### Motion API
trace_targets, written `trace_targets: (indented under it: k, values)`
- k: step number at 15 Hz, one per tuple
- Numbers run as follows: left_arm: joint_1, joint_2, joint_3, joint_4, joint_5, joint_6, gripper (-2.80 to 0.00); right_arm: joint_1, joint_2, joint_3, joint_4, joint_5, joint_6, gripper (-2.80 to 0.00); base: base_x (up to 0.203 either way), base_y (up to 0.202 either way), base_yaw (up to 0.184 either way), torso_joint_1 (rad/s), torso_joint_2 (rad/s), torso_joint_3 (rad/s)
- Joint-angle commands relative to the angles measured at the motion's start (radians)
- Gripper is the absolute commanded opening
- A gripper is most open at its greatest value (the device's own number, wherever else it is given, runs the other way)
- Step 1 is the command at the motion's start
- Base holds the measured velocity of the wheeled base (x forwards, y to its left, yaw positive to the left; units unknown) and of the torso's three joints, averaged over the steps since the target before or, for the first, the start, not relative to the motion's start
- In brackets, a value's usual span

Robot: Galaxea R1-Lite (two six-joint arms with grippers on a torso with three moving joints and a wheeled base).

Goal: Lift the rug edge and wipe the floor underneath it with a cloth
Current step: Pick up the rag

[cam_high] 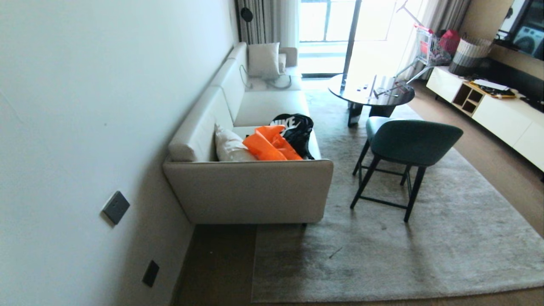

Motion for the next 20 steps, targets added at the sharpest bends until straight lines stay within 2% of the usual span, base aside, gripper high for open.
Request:
trace_targets:
  k: [1, 20]
  values:
    - [0.0, 0.0, 0.0, 0.0, 0.0, 0.001, -2.8, 0.0, 0.001, 0.0, 0.0, 0.0, 0.002, -2.8, 0.0, 0.0, 0.0, 0.0, 0.0, 0.0]
    - [0.0, 0.0, 0.0, 0.0, 0.0, 0.0, -2.8, 0.0, 0.001, 0.0, 0.0, -0.002, 0.022, -2.8, 0.0, 0.0, 0.0, 0.0, 0.0, 0.0]
